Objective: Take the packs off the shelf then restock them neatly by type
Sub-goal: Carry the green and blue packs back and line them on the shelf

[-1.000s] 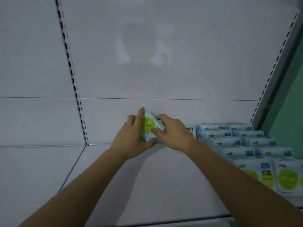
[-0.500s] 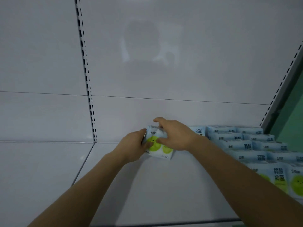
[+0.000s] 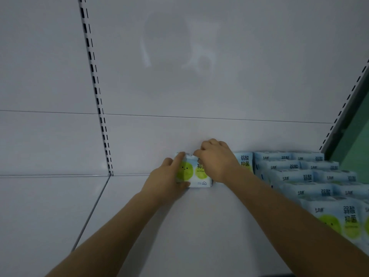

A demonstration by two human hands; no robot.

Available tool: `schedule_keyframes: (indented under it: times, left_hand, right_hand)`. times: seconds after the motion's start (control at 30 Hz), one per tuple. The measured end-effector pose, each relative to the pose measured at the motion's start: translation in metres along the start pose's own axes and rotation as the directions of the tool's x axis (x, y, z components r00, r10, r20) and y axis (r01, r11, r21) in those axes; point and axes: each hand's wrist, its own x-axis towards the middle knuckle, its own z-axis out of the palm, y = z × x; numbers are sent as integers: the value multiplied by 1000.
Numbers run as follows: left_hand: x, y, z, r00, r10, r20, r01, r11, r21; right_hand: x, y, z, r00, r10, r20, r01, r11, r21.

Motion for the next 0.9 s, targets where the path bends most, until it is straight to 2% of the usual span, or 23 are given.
schedule_keyframes:
  times: [0.2, 0.43, 0.53, 0.7, 0.9]
  left_hand:
    - [3, 6, 11, 999, 0, -49, 7, 990, 141]
    - [11, 0, 13, 1000, 27, -6, -26, 998, 51]
    - [11, 2, 11, 1000, 21, 5, -22, 996, 84]
    - [1, 6, 7, 992, -8, -128, 39, 968, 248]
    - [-13, 9, -28, 962, 11, -273, 79, 945, 317]
  right_hand:
    - [7, 3, -3, 999, 4, -47, -5, 1000, -12]
    - [4, 7, -10, 1000, 15, 9, -15, 1000, 0]
    - [1, 8, -14, 1000, 26, 14, -26, 1000, -4]
    - [-10, 13, -18, 999, 34, 0, -34, 999, 11]
    - [-19, 21, -47, 987, -19, -158, 25, 999, 38]
